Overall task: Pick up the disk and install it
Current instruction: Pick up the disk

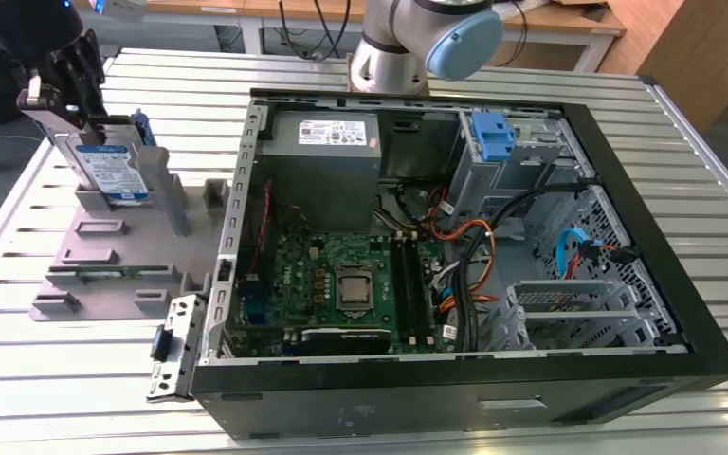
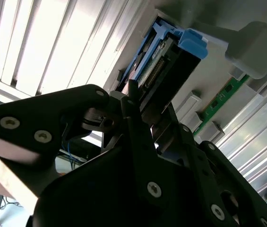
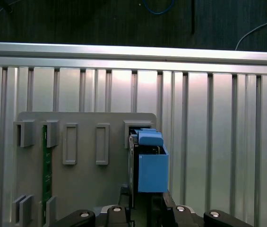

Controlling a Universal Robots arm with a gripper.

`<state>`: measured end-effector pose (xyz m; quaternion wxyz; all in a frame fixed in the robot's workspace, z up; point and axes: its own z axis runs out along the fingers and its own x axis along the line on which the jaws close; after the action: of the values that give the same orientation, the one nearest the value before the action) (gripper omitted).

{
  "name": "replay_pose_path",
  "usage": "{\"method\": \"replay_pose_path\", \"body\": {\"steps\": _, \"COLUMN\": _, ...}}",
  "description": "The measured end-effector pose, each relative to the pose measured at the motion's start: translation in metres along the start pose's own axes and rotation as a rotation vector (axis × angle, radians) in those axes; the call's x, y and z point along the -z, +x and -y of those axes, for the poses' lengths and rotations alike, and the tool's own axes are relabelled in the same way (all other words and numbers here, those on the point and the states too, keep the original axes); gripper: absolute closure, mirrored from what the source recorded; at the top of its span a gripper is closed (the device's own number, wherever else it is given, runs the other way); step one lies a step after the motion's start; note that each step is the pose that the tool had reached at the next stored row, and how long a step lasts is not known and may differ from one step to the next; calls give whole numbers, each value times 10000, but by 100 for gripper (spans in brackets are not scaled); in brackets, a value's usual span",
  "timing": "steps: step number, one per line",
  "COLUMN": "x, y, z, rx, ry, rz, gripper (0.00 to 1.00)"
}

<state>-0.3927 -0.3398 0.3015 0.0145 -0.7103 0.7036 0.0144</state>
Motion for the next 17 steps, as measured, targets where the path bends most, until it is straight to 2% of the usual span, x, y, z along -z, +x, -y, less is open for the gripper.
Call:
{"method": "replay_pose_path", "body": {"steps": 11, "x": -1, "y": 2, "z": 0, "rx": -25, "ry": 2, "rz": 1, "gripper": 65}}
{"method": "replay_pose_path", "body": {"steps": 14, "x": -4, "y": 3, "z": 0, "rx": -467, "ry": 18, "rz": 0, "gripper": 65}}
{"method": "replay_pose_path", "body": {"steps": 17, "x": -4, "y": 3, "z": 0, "rx": -528, "ry": 22, "rz": 0, "gripper": 65}}
